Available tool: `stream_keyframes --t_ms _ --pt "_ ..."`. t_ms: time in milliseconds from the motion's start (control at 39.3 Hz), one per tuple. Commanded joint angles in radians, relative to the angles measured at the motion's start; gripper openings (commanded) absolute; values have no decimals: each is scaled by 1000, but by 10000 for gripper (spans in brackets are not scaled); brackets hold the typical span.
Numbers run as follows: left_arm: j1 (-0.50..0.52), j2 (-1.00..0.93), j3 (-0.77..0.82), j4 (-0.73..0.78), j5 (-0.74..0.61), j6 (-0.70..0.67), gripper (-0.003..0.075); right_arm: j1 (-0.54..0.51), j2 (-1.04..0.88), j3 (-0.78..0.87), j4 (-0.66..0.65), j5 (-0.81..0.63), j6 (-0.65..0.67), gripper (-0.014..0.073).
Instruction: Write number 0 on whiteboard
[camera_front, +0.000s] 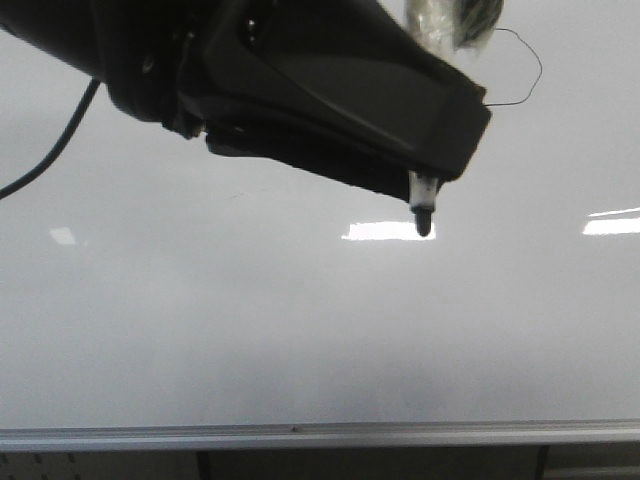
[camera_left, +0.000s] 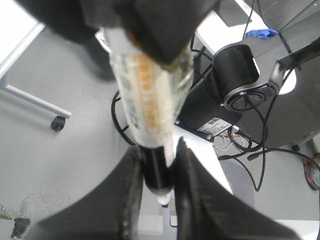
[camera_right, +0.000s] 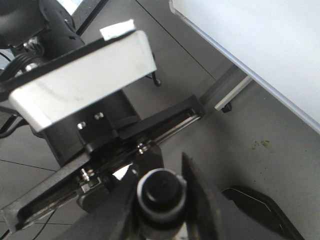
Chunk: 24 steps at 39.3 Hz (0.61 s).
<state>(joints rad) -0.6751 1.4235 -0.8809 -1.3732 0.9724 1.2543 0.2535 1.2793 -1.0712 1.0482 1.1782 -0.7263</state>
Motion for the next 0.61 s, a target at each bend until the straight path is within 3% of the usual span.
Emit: stream_keyframes --t_ms 0,204,305,483,585 --pt "-8 -33 -31 -70 68 29 -19 -3 -23 -24 88 -18 -13 0" --pt "-8 -33 -31 -49 68 29 -19 -3 -24 -29 90 -15 -54 325" --pt "-8 -33 -31 -32 68 29 -20 -3 -35 -49 89 -53 -89 433" --pt "-1 -33 -31 48 -8 5 -19 -3 -117 -66 80 -139 -107 455" --pt "31 -33 -31 171 -116 -101 -19 -3 -189 -60 18 -202 -107 454"
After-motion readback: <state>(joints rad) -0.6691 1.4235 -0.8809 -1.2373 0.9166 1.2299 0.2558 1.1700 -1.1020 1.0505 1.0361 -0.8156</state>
